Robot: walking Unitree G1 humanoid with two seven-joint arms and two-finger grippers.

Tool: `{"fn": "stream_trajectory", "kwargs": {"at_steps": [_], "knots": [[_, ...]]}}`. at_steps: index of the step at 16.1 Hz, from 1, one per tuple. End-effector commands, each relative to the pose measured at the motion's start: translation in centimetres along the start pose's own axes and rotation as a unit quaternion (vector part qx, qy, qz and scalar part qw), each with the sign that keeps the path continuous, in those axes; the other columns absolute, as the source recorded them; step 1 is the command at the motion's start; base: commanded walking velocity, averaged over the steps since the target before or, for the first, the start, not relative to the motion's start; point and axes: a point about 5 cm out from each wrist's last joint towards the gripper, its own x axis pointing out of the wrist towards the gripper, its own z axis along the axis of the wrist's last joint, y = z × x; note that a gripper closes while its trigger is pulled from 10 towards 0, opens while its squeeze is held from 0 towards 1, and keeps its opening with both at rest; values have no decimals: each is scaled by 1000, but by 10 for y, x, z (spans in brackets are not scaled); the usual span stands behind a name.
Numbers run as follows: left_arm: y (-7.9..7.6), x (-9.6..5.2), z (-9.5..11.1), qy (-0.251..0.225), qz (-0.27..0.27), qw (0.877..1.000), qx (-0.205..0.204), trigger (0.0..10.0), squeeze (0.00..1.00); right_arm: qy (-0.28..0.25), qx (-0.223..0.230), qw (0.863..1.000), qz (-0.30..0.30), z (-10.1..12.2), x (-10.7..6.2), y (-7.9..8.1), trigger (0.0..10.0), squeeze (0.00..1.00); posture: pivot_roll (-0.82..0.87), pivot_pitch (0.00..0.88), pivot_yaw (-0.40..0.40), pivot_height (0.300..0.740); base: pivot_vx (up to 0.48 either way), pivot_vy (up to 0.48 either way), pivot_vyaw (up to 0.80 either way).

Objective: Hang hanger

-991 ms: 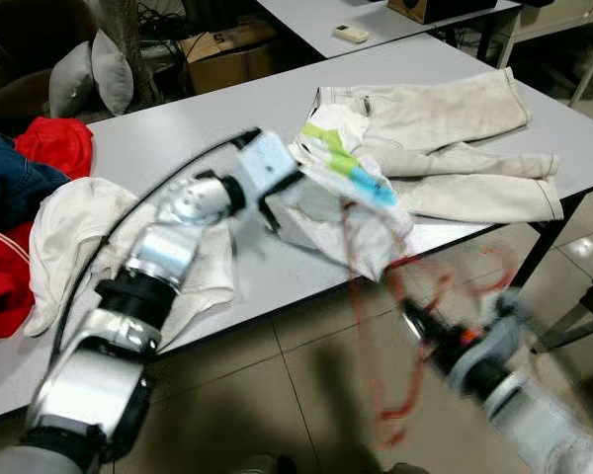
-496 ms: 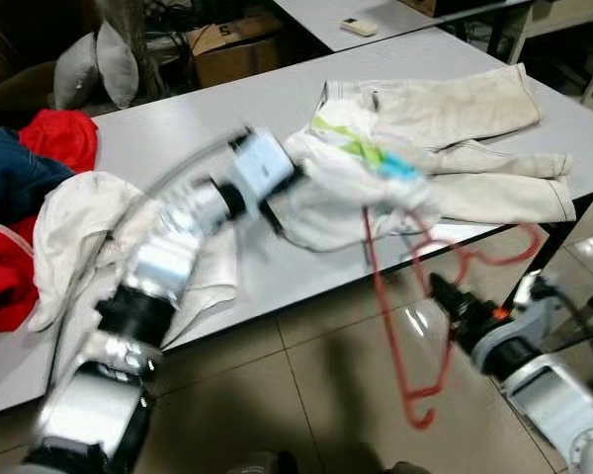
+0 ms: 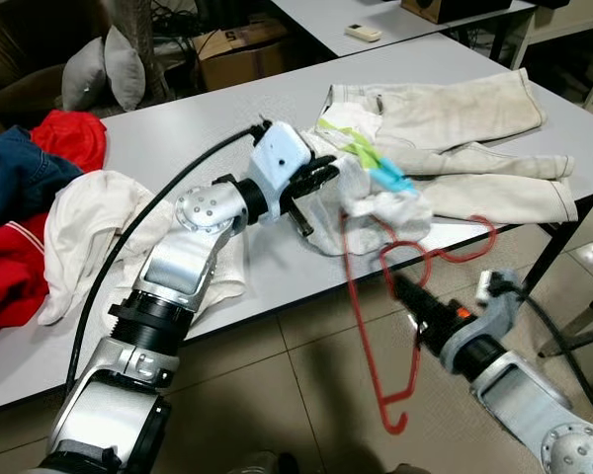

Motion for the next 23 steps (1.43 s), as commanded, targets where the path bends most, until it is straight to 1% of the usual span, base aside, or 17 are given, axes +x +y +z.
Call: {"fn": "stream_trajectory", "kwargs": {"at_steps": [1,3,4,5,7,8,9,10,13,14,17,18,19,20,21,22,23], "knots": [[10,-5,13,-18,7,1000,1,0,0,-64,38,997,-27,17,2,-5,10000,0,-139,22,137,740,0,0,0],[17,-6,17,-21,23,1000,4,0,0,-93,61,993,-34,23,4,-7,10000,0,-135,19,137,740,0,0,0],[24,-7,20,-21,39,999,8,0,0,-117,52,992,-17,35,5,-2,10000,0,-131,17,139,740,0,0,0],[39,-10,29,-35,76,996,18,0,0,-213,41,975,41,74,2,17,10000,0,-132,17,141,740,0,0,0],[47,-12,41,-61,96,993,10,0,0,-286,95,950,81,103,-8,24,10000,0,-128,11,136,740,0,0,0],[44,-12,39,-53,85,995,13,0,0,-266,85,959,57,99,-6,17,10000,0,-128,9,135,740,0,0,0],[36,-12,30,-32,64,997,16,0,0,-205,49,977,-4,81,-1,0,10000,0,-128,9,135,740,0,0,0],[19,-10,16,-5,32,999,24,0,0,-98,19,992,-71,43,4,-20,10000,0,-124,13,135,740,0,0,0],[8,-3,17,-13,18,1000,13,0,0,-21,-32,996,-78,19,5,-15,10000,0,-127,20,142,740,0,0,0],[7,-2,18,-15,17,1000,12,0,0,-12,-40,997,-72,16,6,-13,10000,0,-128,21,144,740,0,0,0],[13,4,23,-21,30,999,14,0,0,-26,-74,997,12,25,7,18,10000,0,-135,22,157,740,0,0,0],[23,4,28,-26,53,998,22,0,0,-74,-89,992,53,44,8,32,10000,0,-136,20,158,740,0,0,0],[31,4,32,-30,73,996,29,0,0,-112,-83,987,81,57,6,42,10000,0,-136,20,158,740,0,0,0],[62,-4,47,-46,144,987,49,0,0,-203,-25,972,116,90,-1,53,10000,0,-137,19,158,740,0,0,0],[76,-9,56,-56,179,980,59,0,0,-233,3,965,121,101,-6,53,10000,0,-136,17,155,740,0,0,0],[88,-18,64,-65,205,974,72,0,0,-221,-9,970,100,100,-6,44,10000,0,-136,17,155,740,0,0,0],[93,-24,70,-63,211,971,96,0,0,-178,-48,982,47,87,-1,27,10000,0,-132,20,152,740,0,0,0]]}}
